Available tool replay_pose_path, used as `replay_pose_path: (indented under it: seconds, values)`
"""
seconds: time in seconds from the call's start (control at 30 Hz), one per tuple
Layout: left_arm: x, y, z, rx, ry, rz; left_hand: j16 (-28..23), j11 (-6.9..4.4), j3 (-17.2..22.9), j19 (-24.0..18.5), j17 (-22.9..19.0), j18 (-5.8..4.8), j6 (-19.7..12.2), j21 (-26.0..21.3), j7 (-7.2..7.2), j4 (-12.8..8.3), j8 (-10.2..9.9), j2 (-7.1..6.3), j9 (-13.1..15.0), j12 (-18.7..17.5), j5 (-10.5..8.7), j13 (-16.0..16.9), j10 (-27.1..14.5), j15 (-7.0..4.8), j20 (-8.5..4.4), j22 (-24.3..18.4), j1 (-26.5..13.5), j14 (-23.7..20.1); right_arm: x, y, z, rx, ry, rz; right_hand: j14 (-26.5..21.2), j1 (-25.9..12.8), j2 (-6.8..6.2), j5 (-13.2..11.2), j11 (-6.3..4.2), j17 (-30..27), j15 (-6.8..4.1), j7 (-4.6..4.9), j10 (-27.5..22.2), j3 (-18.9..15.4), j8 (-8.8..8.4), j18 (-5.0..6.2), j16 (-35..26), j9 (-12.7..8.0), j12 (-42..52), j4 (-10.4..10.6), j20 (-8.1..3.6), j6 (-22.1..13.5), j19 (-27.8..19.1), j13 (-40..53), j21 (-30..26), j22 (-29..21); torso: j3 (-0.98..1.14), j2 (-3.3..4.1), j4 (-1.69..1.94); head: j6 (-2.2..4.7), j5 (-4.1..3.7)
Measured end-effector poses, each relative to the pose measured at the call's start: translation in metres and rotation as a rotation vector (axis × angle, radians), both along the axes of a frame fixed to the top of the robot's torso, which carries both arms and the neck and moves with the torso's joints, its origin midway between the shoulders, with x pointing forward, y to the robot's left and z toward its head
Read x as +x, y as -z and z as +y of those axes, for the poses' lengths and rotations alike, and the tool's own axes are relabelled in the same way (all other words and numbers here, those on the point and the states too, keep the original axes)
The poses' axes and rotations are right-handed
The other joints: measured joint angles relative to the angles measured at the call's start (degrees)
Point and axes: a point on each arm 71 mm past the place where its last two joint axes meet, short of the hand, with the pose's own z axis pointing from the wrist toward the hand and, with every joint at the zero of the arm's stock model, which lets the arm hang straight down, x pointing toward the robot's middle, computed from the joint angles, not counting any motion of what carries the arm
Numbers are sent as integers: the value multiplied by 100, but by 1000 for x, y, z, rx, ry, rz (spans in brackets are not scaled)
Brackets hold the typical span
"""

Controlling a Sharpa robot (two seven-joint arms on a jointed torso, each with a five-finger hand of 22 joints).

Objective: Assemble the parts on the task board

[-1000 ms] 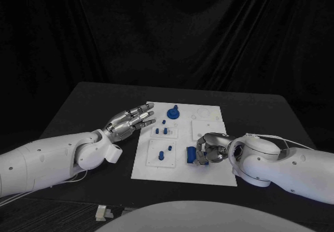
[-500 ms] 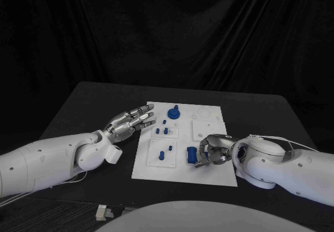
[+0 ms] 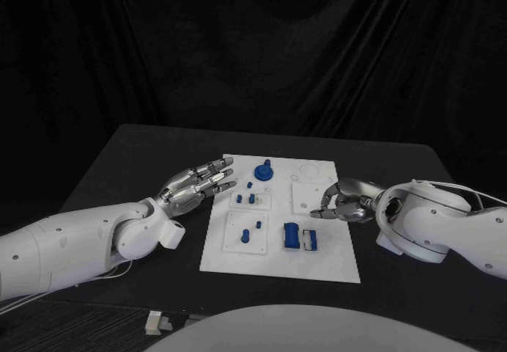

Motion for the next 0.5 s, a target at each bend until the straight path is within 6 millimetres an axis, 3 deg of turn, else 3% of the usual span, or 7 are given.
replay_pose_path:
  seconds: [0.07, 0.17, 0.27, 0.5]
  values:
    - [0, 0, 0, -3, -2, -4, 0, 0, -7, 0, 0, 0, 0, 0, 0, -7, 0, 0, 0, 23, 0, 0, 0, 0, 0, 5, 0, 0, 3, 1, -4, 6, 32, 31, -5, 215, -30, 103, 13, -32, 16, 0, -12, 100, -87, -1, 0, -97, -32, -129, 0, 0, 0, 0, -27, 0, -1, -1, 1, 0, -5]
    - [0, -1, 0, -6, -4, -8, 0, 0, 8, 0, 0, 0, 0, 0, 0, -23, 0, 0, 0, 23, 28, 0, 0, 0, 0, 5, 0, 0, 5, 5, -9, 8, 75, 82, -9, 526, -146, -199, 24, -56, 34, 1, -23, 156, -167, 0, 0, -233, -50, -380, 0, 122, 0, 0, -40, 0, -1, -3, 1, 0, -21]
    - [0, -1, -1, -8, -5, -10, 0, 0, 8, 0, 0, 0, 0, 0, 0, -23, 0, 0, -1, 23, 27, 0, 1, 0, 0, 5, 0, 0, 5, 11, -13, 6, 108, 131, -10, 635, -171, -417, 32, -80, 51, 20, -31, 178, -195, 0, -21, -311, -66, -451, 0, 144, 0, 78, -40, 0, -1, -3, 1, 0, -24]
    - [0, -1, -1, -10, -5, -12, 21, 1, 8, 0, 4, 0, 0, 0, 0, -23, 0, 0, -1, 23, 27, -1, 0, 0, 0, 5, 0, 0, 1, 27, -20, -8, 159, 215, -10, 669, -205, -434, 31, -85, 52, 0, -29, 182, -200, 0, -21, -342, -78, -493, 0, 164, 0, 83, -40, 0, -1, 3, 2, 0, -14]
